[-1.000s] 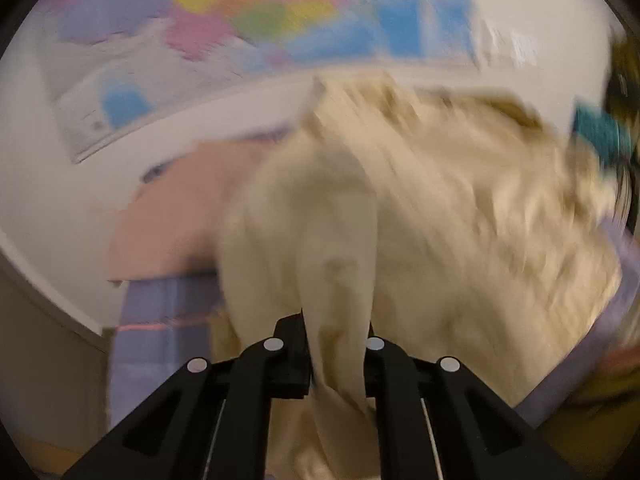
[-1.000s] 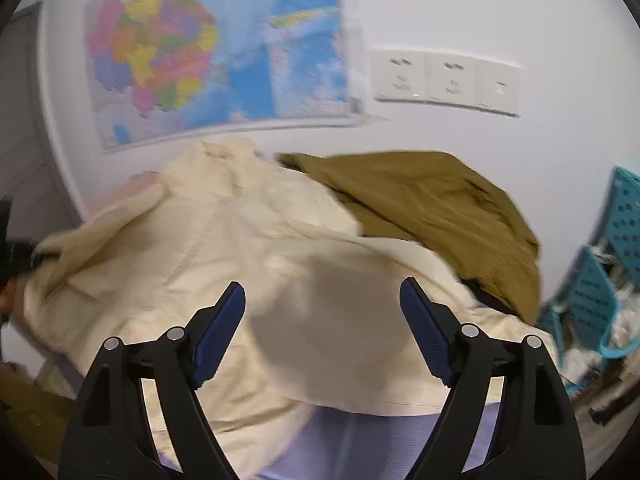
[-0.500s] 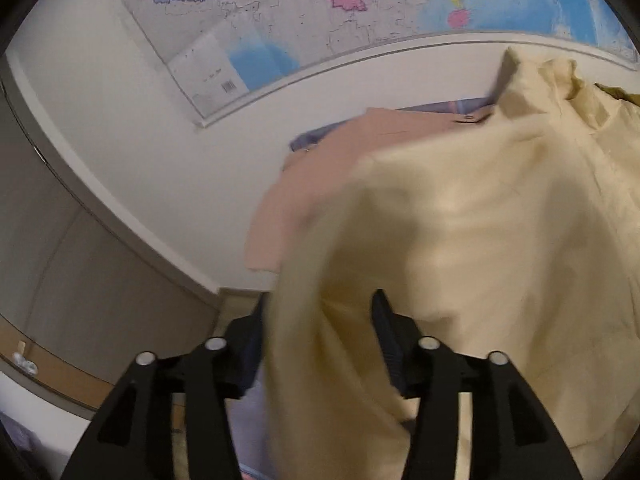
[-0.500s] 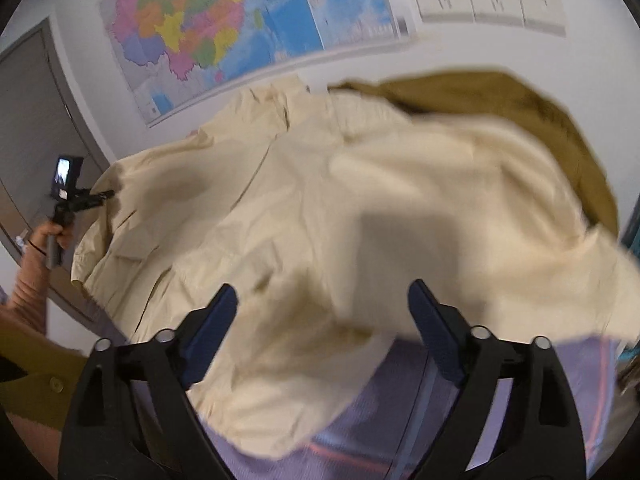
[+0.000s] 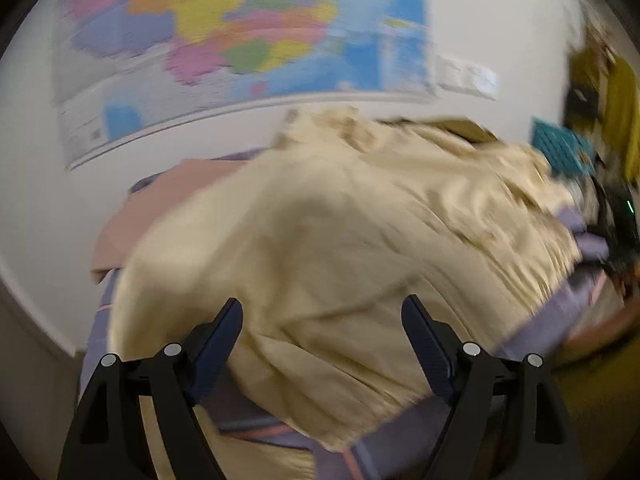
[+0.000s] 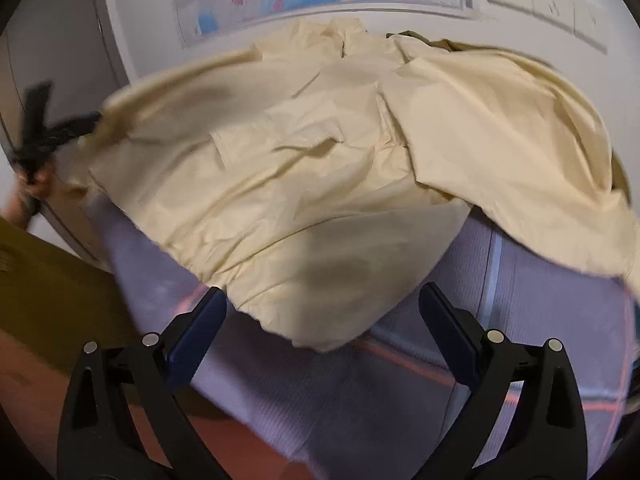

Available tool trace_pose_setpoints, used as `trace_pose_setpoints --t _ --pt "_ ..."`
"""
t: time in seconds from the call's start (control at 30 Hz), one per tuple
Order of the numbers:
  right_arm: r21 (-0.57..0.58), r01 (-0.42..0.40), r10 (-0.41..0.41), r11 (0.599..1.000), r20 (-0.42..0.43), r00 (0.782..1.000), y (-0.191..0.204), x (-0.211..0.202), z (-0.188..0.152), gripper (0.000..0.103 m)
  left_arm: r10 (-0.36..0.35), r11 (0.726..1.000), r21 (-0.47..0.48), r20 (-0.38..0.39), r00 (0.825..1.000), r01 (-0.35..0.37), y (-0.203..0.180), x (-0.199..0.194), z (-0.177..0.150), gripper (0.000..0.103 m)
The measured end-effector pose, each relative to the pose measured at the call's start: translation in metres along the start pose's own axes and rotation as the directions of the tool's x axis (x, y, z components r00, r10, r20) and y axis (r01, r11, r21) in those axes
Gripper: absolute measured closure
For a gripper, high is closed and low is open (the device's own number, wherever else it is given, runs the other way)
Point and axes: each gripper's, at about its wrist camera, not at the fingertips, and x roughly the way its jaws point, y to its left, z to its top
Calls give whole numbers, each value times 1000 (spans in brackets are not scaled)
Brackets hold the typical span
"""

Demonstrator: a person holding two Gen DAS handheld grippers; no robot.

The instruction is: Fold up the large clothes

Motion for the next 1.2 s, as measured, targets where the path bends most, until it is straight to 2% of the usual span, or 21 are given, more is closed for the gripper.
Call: trace_pose_setpoints --t 0.03,0.1,0.17,0.2,0.23,0.3,0.4,0.47,0.53,0.6,0.63,0.67,0.7,0.73,0.8,0.87,1.0,1.1,1.17,1.2 --pt "1 3 -3 1000 6 1000 1 3 0 16 -30 999 29 -18 999 30 -10 4 -6 24" --pt "25 -2 1 1000 33 999 0 5 0 19 -82 994 70 -53 995 86 -25 9 -18 24" --pt "59 -20 17 998 56 998 -3 7 2 38 -101 985 134 -90 991 113 -43 18 -33 23" --pt "77 -39 35 996 58 998 -3 8 4 53 -80 982 161 -117 990 98 -50 26 -38 23" --pt "94 -57 50 994 68 996 -4 6 6 63 -53 980 183 -135 989 78 -53 31 -42 23" --pt "129 -97 84 987 105 991 -5 -2 15 74 13 974 224 -145 989 20 -59 42 -44 21" --pt "235 -202 155 951 207 966 -21 -25 31 82 19 973 232 -130 991 11 -63 49 -36 22" --pt "243 -213 157 946 230 960 -26 -36 36 80 -11 980 198 -75 997 26 -60 37 -27 24" --pt "243 -146 114 959 140 984 -27 -27 36 53 -36 989 143 -57 998 44 -47 27 -21 24" --pt "196 -29 26 980 13 1000 -18 -17 33 44 -54 991 123 -51 997 60 -43 20 -23 24" --pt "162 0 0 987 -2 1000 -12 -20 31 40 -44 989 138 -46 998 50 -44 19 -23 24" --pt "143 -7 5 990 13 1000 -7 -28 31 37 -32 987 156 -47 998 39 -47 17 -25 24" --pt "133 -50 42 990 62 997 -3 -41 34 30 -22 985 169 -50 998 30 -50 17 -25 24" --pt "121 -88 76 989 104 992 0 -51 38 28 -24 983 180 -50 998 33 -54 16 -25 24" --pt "100 -101 85 990 147 985 6 -57 49 27 -28 980 196 -45 999 36 -58 23 -22 24" --pt "65 -130 120 989 148 982 18 -46 69 28 -35 978 202 -59 998 46 -58 36 -19 24" --pt "29 -158 157 987 48 986 37 23 107 29 -24 983 180 -113 993 44 -54 65 -17 24" --pt "-7 -131 131 991 -49 990 51 76 119 31 -21 989 141 -123 992 38 -52 77 -13 24" --pt "-11 -116 115 993 -97 989 55 101 121 40 -11 993 116 -131 991 26 -52 85 -9 24" --pt "-9 -111 110 994 -105 988 55 108 123 53 -13 994 106 -140 990 28 -51 90 -7 24"
